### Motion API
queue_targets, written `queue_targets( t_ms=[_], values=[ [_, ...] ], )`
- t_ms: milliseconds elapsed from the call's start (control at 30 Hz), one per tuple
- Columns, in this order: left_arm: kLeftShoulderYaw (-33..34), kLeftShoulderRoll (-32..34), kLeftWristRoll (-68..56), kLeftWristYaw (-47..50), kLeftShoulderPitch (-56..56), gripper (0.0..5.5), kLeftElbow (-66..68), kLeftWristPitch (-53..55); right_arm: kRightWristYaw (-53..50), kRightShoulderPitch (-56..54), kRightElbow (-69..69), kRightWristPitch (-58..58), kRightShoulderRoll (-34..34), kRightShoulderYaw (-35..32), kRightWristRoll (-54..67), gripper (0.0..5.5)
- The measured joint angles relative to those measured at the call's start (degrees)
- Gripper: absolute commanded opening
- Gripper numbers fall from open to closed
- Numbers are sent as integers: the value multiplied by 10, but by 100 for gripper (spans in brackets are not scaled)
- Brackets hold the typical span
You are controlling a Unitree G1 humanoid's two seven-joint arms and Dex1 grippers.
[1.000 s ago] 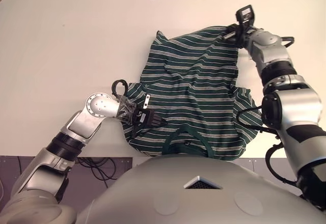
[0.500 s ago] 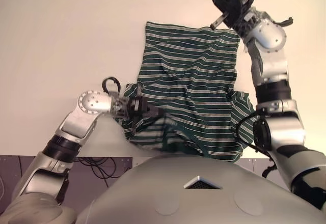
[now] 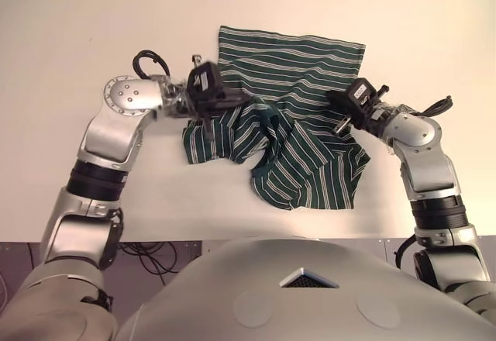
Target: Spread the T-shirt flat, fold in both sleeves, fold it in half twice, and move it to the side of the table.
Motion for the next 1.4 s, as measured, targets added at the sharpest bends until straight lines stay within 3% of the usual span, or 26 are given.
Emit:
queue_targets(
  t_ms=[133,233,367,467,667,767,933,1100,1200,1400],
  values=[
    [-9,7,22,-21,7,69,5,-34,30,10,-57,34,-2,-27,61,0],
    [-11,10,31,-26,15,69,7,-46,57,20,-107,46,-22,-33,93,0],
    [16,43,14,-56,50,69,-6,-72,131,88,-172,18,-70,23,101,0],
    [41,75,-4,-85,77,69,-25,-95,147,110,-150,-26,-112,87,28,0],
    [20,96,69,-76,104,51,-10,-131,145,86,-120,-116,-151,149,-69,0],
    [-2,101,102,-62,109,7,4,-172,146,86,-122,-130,-165,152,-83,0],
    [-3,164,82,-90,161,2,-40,-186,165,109,-147,-156,-251,134,-75,0],
    [44,241,35,-95,272,2,-97,-191,180,130,-144,-177,-305,108,-53,0],
    [69,254,15,-98,309,2,-108,-191,187,138,-132,-197,-319,96,-43,0],
    [108,240,-48,-100,305,94,-114,-170,211,143,-91,-218,-327,70,-3,0]
  ],
)
